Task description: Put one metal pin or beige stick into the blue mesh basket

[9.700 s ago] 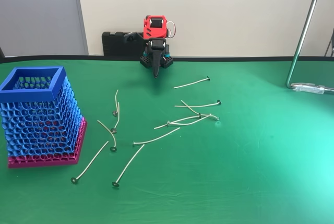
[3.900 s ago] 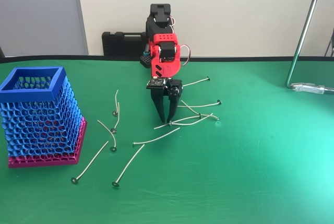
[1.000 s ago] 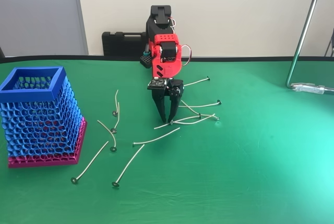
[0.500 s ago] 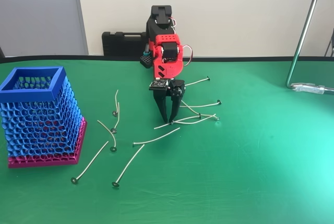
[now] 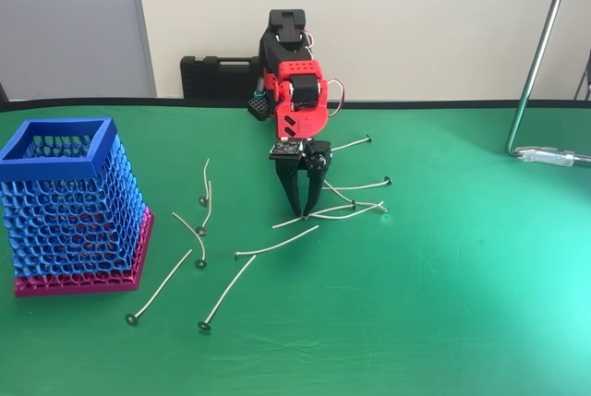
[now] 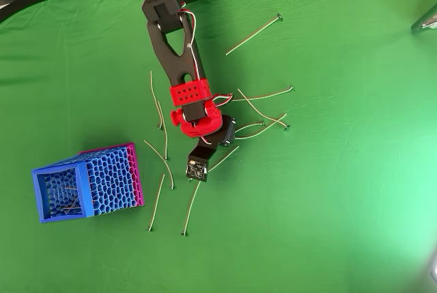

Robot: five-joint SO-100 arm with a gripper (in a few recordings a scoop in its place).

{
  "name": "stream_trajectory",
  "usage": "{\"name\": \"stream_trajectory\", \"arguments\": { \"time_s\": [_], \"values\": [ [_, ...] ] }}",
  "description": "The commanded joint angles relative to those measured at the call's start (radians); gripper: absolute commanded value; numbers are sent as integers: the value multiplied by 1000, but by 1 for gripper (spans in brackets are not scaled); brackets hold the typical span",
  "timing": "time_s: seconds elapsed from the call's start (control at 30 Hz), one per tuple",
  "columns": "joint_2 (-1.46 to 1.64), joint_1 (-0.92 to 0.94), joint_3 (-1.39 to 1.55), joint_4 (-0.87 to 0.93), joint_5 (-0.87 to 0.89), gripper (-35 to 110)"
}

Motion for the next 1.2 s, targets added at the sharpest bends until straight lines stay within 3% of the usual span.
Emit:
{"name": "stream_trajectory", "arguments": {
  "time_s": [0.0, 0.7, 0.97, 1.17],
  "values": [
    [32, -11, -26, 2, 8, 10],
    [35, -20, -8, 26, 23, 12],
    [35, -20, -5, 26, 21, 1],
    [26, -20, -20, 26, 25, 1]
  ]
}}
